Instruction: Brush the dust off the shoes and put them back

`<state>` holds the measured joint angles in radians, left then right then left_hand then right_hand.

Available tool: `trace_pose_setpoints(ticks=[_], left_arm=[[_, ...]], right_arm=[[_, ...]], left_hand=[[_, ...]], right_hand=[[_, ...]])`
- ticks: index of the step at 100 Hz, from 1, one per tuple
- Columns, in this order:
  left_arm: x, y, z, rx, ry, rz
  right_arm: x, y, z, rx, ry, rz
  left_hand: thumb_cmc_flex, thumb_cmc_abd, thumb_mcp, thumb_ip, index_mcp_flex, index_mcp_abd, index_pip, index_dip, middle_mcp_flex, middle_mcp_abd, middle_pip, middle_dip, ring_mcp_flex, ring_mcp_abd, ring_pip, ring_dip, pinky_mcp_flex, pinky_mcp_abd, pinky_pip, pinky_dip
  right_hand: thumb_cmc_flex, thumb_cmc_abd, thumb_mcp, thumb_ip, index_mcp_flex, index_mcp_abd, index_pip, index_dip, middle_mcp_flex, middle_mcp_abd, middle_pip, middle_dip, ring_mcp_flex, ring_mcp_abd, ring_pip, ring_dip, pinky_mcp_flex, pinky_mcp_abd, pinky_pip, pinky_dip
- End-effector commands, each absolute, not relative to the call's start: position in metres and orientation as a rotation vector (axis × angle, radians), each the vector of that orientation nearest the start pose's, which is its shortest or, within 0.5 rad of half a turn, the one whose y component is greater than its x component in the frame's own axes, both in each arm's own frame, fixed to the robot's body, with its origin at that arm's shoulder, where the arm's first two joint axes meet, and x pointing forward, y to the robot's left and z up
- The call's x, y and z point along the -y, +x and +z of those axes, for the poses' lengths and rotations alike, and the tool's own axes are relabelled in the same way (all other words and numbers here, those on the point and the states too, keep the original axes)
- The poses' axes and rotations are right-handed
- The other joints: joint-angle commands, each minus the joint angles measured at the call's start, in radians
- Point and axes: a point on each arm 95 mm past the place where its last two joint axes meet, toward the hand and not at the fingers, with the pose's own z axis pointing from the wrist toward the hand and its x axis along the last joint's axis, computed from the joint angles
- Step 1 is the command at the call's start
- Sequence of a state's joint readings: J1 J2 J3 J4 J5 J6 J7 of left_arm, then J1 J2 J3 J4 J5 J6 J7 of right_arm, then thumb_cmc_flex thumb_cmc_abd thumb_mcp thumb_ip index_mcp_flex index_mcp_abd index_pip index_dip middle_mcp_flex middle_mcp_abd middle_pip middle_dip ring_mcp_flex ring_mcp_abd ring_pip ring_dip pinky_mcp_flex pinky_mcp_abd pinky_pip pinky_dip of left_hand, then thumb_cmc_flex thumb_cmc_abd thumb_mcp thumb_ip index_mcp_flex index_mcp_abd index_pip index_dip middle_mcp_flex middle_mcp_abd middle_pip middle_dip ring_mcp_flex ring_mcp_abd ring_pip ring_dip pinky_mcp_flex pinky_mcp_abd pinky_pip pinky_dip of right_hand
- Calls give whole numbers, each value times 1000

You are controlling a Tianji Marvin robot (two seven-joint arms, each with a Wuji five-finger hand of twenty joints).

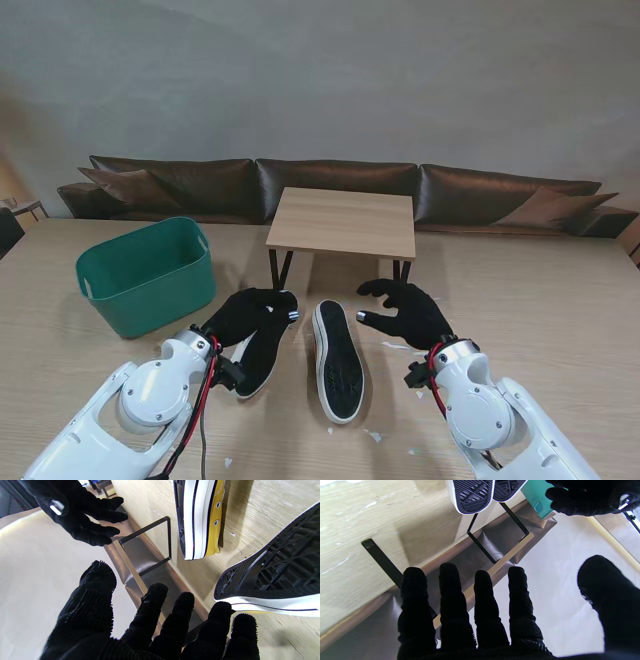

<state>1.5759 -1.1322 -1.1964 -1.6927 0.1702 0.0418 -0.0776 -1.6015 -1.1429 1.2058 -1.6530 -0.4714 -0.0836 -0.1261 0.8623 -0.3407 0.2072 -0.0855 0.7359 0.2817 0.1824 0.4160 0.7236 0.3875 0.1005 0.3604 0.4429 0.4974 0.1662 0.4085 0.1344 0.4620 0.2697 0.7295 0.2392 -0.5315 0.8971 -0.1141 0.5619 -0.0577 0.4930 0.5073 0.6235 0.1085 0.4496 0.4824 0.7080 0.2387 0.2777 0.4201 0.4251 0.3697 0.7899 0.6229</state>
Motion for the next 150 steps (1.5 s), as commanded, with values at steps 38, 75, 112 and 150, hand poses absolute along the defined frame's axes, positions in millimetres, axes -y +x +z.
trace_pose_setpoints(ticks=[38, 75, 112, 150], left_arm=[[24, 375, -294, -1142, -1917, -1981], [2, 337, -285, -1173, -1797, -1824], [-23, 296, -289, -1168, -1687, -1593], [-53, 281, -303, -1200, -1502, -1367]], right_arm=[[-14, 389, -324, 1426, -2033, -2475], [-10, 389, -326, 1408, -2065, -2438], [-11, 385, -325, 1387, -2070, -2418], [-12, 385, -327, 1374, -2082, -2400]], left_hand=[[20, 8, -41, 35, -31, -44, -11, -12, -40, -38, -4, -17, -50, -16, -19, -6, -12, -39, -34, 8], [20, -15, -23, 36, -46, -61, -12, -15, -56, -72, -5, -17, -57, -39, -16, -4, -16, -43, -34, 6], [19, -28, 23, 34, -40, -47, -8, -17, -38, -64, 4, -4, -28, -45, 22, 24, 11, -48, -4, 31], [-47, -80, 192, 11, -62, -48, -14, -24, -44, -56, 10, 20, -19, -55, 66, 71, 27, -64, 14, 87]], right_hand=[[5, -17, 3, 26, -17, -28, -5, 21, -26, -26, 2, -12, -12, -18, -7, -6, -159, -31, -56, 17], [4, -15, 6, 25, -17, -22, -5, 21, -22, -15, 2, -14, -3, -13, 4, 1, -157, -27, -65, 37], [1, -9, 7, 26, -15, -19, -4, 22, -16, -7, 3, -14, 6, -12, 16, 8, -152, -25, -70, 53], [1, -6, 11, 26, -15, -12, -3, 21, -12, -1, 4, -15, 17, -10, 31, 15, -149, -23, -71, 61]])
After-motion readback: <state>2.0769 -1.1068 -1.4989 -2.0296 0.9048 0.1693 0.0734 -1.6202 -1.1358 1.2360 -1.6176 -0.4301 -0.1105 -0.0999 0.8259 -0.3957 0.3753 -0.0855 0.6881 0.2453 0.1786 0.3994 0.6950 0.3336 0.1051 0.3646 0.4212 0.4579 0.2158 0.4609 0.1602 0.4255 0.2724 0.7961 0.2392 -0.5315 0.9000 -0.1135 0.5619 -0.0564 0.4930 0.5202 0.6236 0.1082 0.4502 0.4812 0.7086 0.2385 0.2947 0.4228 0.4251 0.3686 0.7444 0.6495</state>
